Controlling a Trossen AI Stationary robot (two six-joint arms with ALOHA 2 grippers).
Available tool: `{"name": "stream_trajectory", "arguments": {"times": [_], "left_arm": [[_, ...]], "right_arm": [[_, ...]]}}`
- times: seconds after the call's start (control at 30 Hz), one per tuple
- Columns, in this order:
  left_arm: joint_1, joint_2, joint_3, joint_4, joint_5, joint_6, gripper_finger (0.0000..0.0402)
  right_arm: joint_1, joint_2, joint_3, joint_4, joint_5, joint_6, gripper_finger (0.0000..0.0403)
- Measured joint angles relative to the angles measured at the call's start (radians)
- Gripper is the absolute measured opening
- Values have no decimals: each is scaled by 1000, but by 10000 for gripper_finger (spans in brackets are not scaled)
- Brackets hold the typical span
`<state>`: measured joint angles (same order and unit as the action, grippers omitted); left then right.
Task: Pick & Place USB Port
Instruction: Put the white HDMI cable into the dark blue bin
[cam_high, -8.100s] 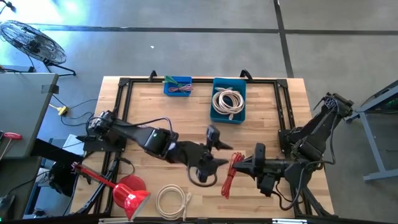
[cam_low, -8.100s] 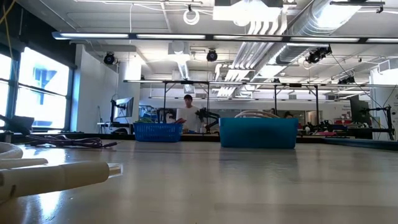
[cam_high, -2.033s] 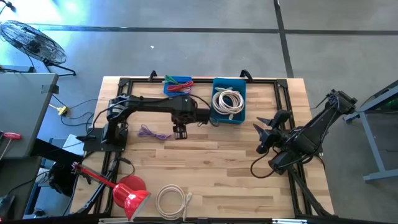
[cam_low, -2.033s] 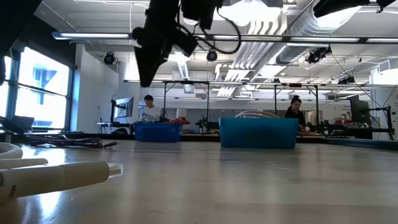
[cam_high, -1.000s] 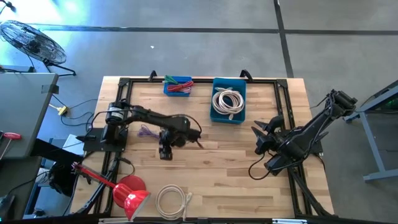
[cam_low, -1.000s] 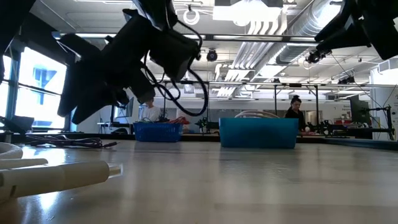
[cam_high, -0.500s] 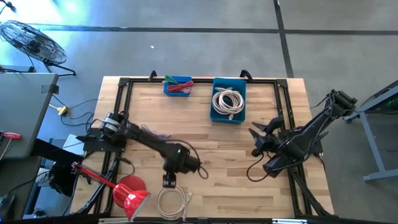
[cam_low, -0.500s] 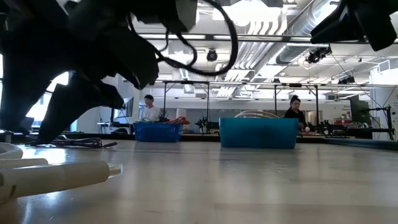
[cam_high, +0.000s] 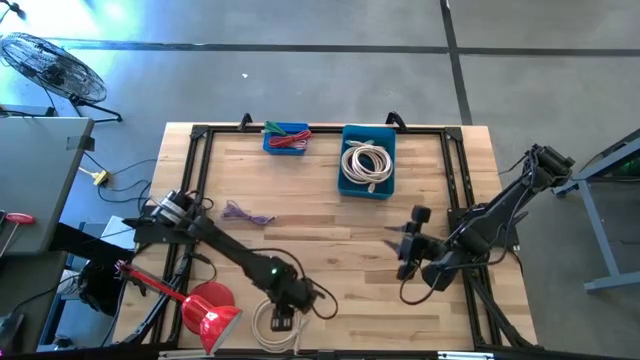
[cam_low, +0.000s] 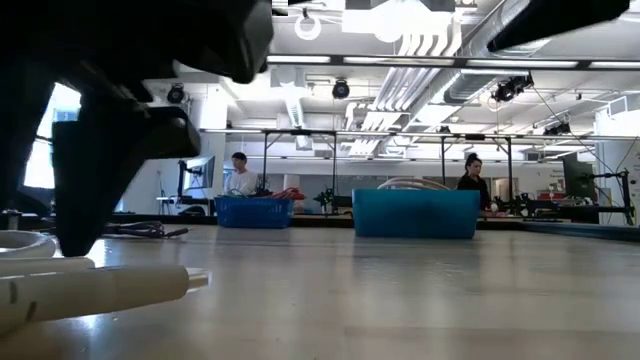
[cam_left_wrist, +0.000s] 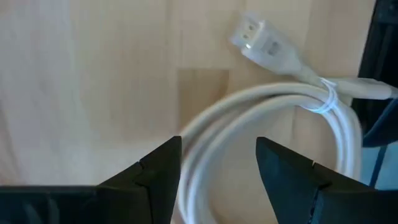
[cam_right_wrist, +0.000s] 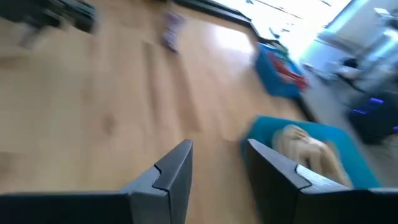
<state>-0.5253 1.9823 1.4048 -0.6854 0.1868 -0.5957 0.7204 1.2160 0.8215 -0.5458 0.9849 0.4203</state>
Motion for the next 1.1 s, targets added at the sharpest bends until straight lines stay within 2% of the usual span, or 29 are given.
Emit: {"name": "stream_trajectory", "arguments": {"times": [0.2,0.3,0.43,0.53,0.6,0.77,0.97,1.1], "left_arm": [[-49,0,0,-73,-91,-42,201],[-69,13,3,-92,-125,-43,201],[-86,58,7,-100,-164,-37,201],[-89,91,8,-98,-204,-31,192],[-87,100,9,-86,-223,-12,164],[-84,108,7,-74,-264,-4,27],[-78,109,9,-68,-288,1,9],[-58,119,79,-125,-368,78,9]], "right_arm": [[1,0,0,275,-204,-137,140],[10,0,0,371,-310,-160,140],[44,0,0,453,-394,-160,140],[80,3,0,493,-412,-156,140],[104,13,0,511,-405,-151,140],[155,50,0,546,-381,-150,140],[192,97,0,581,-388,-161,140],[217,112,0,604,-387,-204,140]]}}
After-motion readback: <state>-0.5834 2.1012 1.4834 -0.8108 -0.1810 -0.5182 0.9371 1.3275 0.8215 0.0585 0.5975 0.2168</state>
